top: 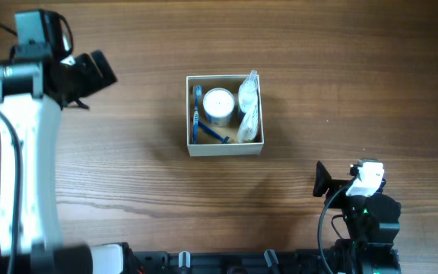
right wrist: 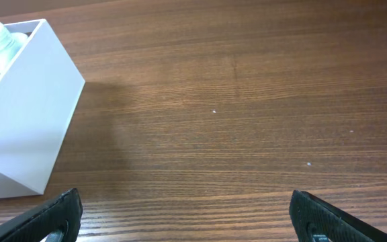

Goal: Pack container

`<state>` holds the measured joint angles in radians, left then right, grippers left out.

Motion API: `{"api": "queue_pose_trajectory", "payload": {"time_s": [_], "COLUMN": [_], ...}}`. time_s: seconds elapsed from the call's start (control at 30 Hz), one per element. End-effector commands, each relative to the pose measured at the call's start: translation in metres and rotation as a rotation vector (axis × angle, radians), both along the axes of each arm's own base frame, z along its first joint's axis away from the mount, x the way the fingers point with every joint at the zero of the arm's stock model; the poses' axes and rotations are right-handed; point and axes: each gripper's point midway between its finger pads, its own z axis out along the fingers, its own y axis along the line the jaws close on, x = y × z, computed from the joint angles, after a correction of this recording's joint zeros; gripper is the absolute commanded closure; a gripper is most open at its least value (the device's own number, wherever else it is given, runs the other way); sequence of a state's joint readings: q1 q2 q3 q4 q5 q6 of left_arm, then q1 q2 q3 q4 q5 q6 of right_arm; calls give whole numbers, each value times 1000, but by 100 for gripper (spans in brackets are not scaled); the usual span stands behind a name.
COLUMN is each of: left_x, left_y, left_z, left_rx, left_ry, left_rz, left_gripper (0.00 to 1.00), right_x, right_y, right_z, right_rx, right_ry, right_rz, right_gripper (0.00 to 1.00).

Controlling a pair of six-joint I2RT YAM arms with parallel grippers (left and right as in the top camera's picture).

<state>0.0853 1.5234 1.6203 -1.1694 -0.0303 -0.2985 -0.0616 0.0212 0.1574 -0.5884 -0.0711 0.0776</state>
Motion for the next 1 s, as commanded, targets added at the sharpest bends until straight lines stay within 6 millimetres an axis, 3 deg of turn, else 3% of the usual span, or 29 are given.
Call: {"api": "queue_pose_trajectory", "payload": {"time_s": [0.0,0.1,0.2,0.33,0.4,0.53,0.7,0.97], "left_x": [-44,-67,-86,-116,-129,-144,-147,-148], "left_y": [-20,-29,-32,-32,-34,-38,-38,-37], "left_z": [58,84,78,27,-15,-73,-103,-124], "left_rx": [106,114,89,48,8,-40,-41,-30], "left_ry": [-196,-401,-544,-626,-644,-629,-652,-678], "left_rz": [-52,-71,-80,-89,-102,-115,-114,-109], "left_gripper": [0,0,0,0,0,0,0,0], "right_x": [1,1,1,1,1,1,1,1], "right_y": [3,3,3,3,3,3,3,3], "right_z": [3,3,3,3,3,3,3,3], "right_rx": [8,7,7,8,7,8,7,8], "right_ry": [-19,-19,-19,-19,-19,-19,-19,-19], "right_rz": [15,15,15,15,15,15,15,15], "right_gripper": [0,0,0,0,0,0,0,0]}}
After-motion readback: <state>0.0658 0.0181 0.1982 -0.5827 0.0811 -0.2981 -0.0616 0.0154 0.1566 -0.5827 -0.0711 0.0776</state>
